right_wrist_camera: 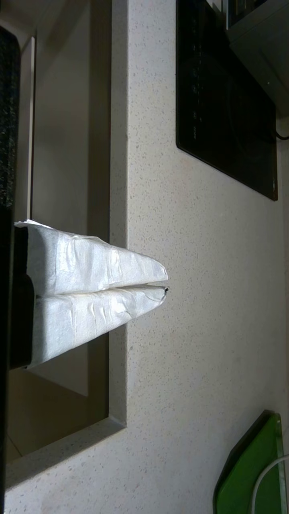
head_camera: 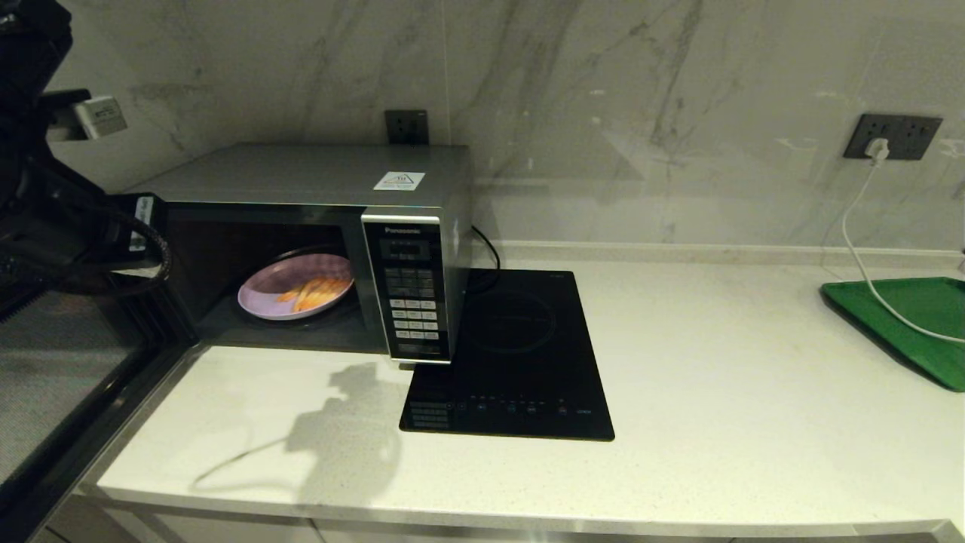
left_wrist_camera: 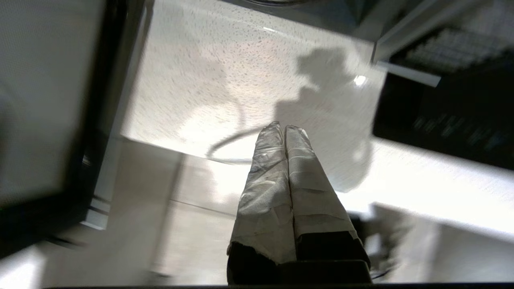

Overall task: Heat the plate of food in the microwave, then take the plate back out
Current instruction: Open the microwave oven, then take the plate out of the microwave

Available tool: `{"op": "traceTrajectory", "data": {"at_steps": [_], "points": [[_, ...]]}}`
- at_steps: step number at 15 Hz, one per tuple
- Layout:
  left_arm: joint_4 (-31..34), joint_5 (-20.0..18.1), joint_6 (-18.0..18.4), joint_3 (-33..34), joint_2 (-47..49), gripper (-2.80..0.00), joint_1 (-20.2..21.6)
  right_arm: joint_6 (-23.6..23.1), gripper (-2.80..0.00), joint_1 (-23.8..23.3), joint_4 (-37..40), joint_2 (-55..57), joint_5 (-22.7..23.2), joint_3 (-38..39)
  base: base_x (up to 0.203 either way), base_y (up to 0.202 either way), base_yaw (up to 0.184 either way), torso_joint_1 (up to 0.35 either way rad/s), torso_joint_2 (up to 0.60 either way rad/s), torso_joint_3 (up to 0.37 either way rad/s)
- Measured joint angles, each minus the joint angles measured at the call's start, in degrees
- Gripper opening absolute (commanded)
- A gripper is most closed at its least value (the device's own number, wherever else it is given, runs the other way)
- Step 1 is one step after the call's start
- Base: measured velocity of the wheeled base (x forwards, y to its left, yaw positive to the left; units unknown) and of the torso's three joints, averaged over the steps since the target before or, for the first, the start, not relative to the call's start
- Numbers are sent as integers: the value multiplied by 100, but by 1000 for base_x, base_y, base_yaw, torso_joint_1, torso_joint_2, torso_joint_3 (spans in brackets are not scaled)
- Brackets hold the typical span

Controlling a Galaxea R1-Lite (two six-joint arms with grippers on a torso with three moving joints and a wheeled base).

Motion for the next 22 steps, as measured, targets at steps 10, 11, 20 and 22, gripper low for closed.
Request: {"op": "traceTrajectory", "data": {"at_steps": [10,11,20,22], "points": [[-816,-1544,-4655,1007,205,-280,916,1,-280,-2,0,0,4,0,0,0,0,0,0,0],[-1081,-1550,-4932,1190,266,-280,980,0,-280,0,0,0,0,0,0,0,0,0,0,0],[-2352,-1626,-4639,2454,278,-280,2673,0,-280,0,-7,0,4,0,0,0,0,0,0,0],[-2350,-1841,-4387,2483,276,-280,3120,2,-280,-4,-1,0,0,0,0,0,0,0,0,0]]}}
